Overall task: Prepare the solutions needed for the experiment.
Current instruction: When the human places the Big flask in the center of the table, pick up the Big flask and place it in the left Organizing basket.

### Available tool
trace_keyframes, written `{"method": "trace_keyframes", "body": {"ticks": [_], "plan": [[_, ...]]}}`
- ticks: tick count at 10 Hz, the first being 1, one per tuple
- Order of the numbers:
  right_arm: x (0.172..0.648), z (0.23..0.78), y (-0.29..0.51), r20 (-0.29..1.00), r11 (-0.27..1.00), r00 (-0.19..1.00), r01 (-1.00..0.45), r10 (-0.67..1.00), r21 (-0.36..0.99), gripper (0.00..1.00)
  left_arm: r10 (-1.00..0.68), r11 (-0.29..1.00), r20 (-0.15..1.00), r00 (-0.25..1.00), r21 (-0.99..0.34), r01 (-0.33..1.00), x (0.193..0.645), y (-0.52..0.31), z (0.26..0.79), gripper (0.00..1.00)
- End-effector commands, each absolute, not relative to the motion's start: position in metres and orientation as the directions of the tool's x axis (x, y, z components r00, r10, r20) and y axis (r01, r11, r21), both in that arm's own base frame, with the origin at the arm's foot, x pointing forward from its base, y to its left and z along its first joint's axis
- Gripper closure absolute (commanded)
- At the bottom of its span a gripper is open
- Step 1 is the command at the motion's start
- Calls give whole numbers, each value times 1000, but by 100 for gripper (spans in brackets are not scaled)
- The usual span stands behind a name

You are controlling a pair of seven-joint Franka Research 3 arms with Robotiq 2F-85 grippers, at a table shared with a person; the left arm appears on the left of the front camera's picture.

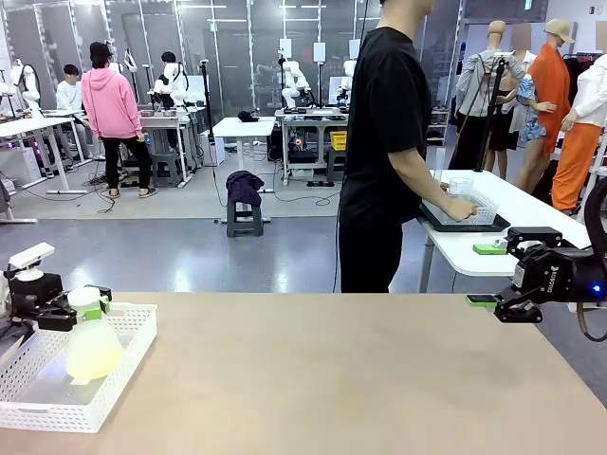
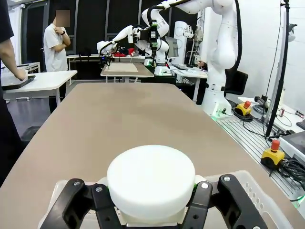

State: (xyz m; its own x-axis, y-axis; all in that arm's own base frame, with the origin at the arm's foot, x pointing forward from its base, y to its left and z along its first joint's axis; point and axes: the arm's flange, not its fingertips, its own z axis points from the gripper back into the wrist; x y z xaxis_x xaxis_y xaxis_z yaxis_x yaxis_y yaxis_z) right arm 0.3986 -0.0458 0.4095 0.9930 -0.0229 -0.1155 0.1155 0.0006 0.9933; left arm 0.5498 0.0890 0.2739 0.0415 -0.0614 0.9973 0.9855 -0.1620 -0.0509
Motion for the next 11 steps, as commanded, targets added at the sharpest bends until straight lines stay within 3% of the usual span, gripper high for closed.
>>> {"method": "trace_keyframes", "body": {"ticks": [1, 3, 9, 11], "plan": [[399, 411, -45, -100, -7, 995, 100, -20, 995, 14, -70, -194, 998, 13, -26, 981, 549, 90, 266, 84], [399, 411, -45, -100, -7, 995, 100, -20, 995, 14, -55, -225, 998, 13, -25, 974, 545, 92, 263, 57], [399, 411, -45, -100, -7, 995, 100, -20, 995, 14, -58, -185, 998, 20, -30, 982, 539, 95, 258, 0], [399, 411, -45, -100, -7, 995, 100, -20, 995, 14, -60, -202, 998, 32, -43, 978, 541, 93, 260, 0]]}}
